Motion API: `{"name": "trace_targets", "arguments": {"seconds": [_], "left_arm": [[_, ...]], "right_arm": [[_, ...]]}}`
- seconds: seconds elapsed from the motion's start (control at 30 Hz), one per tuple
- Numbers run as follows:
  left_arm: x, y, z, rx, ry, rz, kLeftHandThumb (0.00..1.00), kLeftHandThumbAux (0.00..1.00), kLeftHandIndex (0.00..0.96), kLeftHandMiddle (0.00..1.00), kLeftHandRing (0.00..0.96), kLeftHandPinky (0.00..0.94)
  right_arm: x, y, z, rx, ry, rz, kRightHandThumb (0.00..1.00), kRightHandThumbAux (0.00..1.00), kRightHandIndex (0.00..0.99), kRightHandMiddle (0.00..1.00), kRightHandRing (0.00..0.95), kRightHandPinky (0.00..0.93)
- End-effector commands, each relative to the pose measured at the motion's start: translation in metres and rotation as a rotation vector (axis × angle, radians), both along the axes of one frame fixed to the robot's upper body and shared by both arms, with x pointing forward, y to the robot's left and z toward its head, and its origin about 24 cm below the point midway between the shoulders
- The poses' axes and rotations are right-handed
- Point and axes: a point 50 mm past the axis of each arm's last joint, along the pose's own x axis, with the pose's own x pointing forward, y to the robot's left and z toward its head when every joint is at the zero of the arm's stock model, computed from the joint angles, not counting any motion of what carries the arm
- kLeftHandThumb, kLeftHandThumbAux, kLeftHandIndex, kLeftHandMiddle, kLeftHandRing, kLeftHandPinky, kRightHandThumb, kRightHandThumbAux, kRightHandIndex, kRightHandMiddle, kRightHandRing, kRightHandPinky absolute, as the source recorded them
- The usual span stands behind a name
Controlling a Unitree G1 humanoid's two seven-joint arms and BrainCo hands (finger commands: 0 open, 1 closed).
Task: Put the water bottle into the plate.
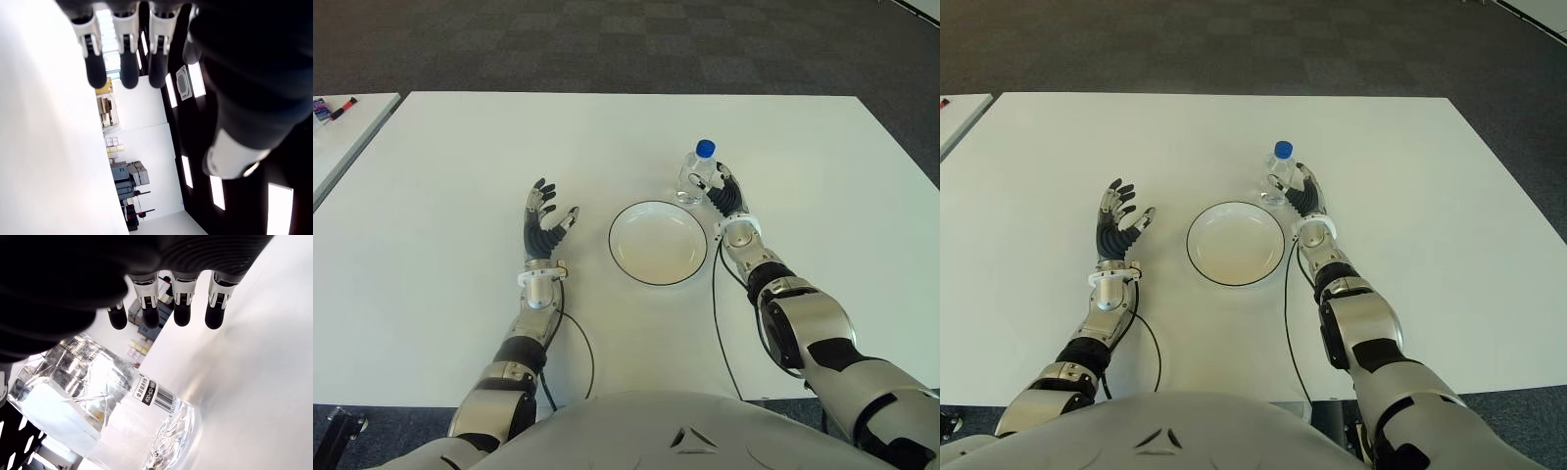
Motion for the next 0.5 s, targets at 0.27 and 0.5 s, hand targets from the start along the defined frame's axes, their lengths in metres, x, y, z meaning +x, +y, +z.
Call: {"name": "trace_targets", "arguments": {"seconds": [0.27, 0.5], "left_arm": [[-0.0096, 0.0027, -0.012, 0.018, 0.058, 0.015, 0.222, 0.792, 0.116, 0.205, 0.216, 0.256], [-0.0095, 0.0031, -0.0125, 0.024, 0.063, 0.016, 0.209, 0.788, 0.12, 0.206, 0.219, 0.248]], "right_arm": [[0.0003, 0.0038, -0.0009, 0.01, 0.007, 0.003, 0.538, 0.347, 0.0, 0.0, 0.002, 0.138], [0.0003, 0.0043, -0.0012, 0.001, 0.011, 0.005, 0.53, 0.352, 0.0, 0.0, 0.013, 0.146]]}}
